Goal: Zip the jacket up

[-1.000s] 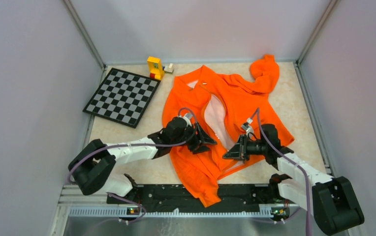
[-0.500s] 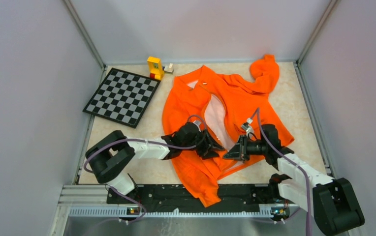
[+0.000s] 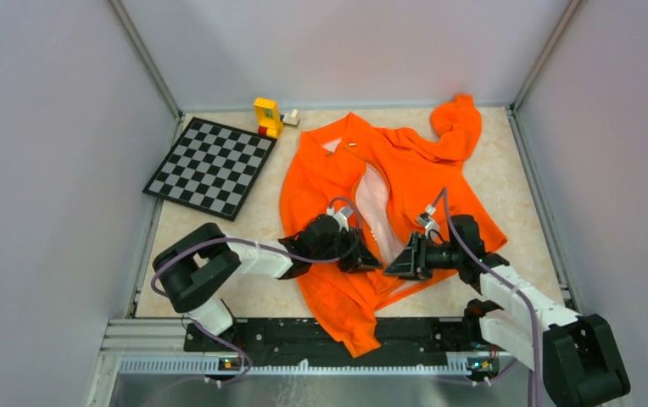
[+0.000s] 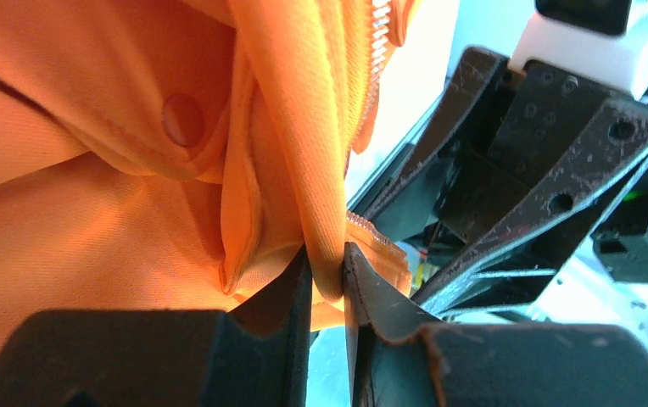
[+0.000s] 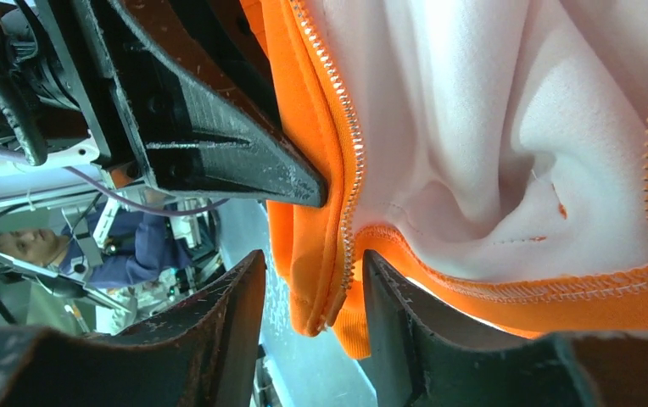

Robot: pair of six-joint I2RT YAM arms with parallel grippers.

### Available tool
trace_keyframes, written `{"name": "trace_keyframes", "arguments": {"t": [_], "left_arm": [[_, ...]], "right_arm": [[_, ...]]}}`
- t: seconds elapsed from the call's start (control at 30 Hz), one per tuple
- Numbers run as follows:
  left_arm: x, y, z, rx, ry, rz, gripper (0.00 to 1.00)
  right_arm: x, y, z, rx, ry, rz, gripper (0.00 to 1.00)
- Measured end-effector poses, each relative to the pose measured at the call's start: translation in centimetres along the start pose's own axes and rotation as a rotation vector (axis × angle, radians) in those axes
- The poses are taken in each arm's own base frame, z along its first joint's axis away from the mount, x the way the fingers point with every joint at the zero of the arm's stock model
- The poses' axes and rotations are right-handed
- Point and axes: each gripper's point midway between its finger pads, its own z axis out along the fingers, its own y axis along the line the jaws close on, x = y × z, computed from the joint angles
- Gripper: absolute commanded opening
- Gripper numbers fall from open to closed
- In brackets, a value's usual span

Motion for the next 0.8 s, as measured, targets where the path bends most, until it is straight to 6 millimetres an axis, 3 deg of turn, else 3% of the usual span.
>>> {"name": "trace_keyframes", "arguments": {"t": [0.2, 0.37, 0.63, 0.8], "left_arm": [[0.5, -1.1, -0.3, 0.079, 0.031, 0.127, 0.22], [0.7, -1.8, -0.5, 0.127, 0.032, 0.181, 0.21], [0.9, -1.8, -1.1, 0.145, 0.027, 0.208, 0.20], [0.6, -2.3, -1.4, 0.164, 0.015, 0.228, 0.22]], "right_arm": [[-0.1, 0.3, 0.4, -0.037, 0.030, 0.025, 0.43], [0.2, 0.8, 0.4, -0.071, 0.060, 0.026, 0.29], [0.3, 1.4, 0.2, -0.094, 0.062, 0.012, 0.31], [0.6, 1.7, 0.0, -0.112, 0.057, 0.009, 0.02]]}}
